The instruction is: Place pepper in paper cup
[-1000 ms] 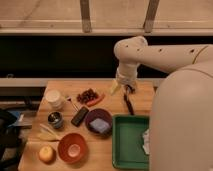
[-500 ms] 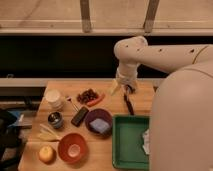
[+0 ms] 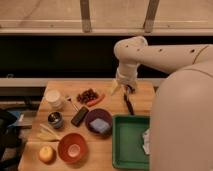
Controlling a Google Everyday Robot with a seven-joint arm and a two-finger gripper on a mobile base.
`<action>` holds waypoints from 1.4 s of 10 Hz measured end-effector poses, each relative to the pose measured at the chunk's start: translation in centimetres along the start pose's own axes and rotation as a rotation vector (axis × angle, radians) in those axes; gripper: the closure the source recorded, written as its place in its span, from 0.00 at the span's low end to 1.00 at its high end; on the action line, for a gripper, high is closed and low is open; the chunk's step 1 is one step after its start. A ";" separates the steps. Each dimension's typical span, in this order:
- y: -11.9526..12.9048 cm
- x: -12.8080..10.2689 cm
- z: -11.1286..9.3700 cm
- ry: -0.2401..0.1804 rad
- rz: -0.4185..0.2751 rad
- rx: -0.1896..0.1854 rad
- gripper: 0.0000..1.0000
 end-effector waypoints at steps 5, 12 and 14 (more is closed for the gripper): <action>4.5 -5.6 -0.5 -0.169 -0.113 0.041 0.20; 8.6 -8.8 -0.1 -0.304 -0.098 0.016 0.20; 8.9 -8.2 1.2 -0.261 -0.068 -0.018 0.20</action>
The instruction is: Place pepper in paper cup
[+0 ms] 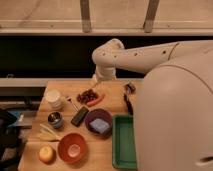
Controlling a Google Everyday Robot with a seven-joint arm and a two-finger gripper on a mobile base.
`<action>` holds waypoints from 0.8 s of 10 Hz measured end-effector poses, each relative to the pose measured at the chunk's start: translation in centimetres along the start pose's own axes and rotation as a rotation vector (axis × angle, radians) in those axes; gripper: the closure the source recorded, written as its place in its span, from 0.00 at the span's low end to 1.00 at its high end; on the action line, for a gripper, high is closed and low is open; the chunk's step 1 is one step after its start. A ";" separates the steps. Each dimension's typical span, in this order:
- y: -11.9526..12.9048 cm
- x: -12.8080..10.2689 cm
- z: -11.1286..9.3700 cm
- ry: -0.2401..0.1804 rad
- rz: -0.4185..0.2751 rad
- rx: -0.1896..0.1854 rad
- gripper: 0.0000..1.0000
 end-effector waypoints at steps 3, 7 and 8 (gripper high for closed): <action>1.3 2.3 4.8 0.082 0.047 -0.046 0.20; 2.8 4.6 10.8 0.198 0.117 -0.112 0.20; 2.6 4.8 11.0 0.202 0.124 -0.117 0.20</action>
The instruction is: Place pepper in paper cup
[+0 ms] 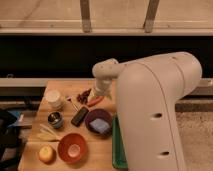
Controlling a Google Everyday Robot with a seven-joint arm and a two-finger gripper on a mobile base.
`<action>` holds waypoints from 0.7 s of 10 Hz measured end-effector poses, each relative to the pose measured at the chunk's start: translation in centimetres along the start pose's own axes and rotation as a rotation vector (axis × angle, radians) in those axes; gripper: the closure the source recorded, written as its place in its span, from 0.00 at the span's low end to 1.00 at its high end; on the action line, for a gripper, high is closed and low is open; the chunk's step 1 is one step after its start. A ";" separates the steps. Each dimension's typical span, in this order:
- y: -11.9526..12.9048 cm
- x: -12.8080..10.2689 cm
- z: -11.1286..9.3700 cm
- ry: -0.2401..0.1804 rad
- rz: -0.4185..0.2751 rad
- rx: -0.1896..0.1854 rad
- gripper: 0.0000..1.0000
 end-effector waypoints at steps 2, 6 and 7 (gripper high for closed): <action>0.1 0.0 0.0 0.000 -0.003 0.000 0.20; -0.5 -1.5 0.4 -0.011 0.020 -0.004 0.20; -1.0 -2.9 1.0 -0.006 0.023 -0.001 0.20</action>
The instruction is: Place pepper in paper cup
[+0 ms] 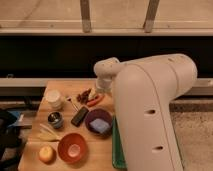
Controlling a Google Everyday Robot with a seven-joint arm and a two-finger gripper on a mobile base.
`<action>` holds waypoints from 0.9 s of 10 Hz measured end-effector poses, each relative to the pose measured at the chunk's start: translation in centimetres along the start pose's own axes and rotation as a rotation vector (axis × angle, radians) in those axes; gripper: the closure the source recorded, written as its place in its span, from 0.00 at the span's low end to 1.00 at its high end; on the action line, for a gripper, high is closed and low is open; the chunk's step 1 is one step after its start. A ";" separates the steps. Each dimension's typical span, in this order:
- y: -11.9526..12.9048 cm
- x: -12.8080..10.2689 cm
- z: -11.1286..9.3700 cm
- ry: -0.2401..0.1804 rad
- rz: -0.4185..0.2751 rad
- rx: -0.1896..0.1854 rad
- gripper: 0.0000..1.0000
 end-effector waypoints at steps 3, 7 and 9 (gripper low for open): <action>1.1 -1.2 1.5 0.025 -0.027 0.018 0.20; 1.3 0.3 3.7 0.077 -0.011 0.023 0.20; 1.7 0.3 4.5 0.089 -0.012 0.021 0.20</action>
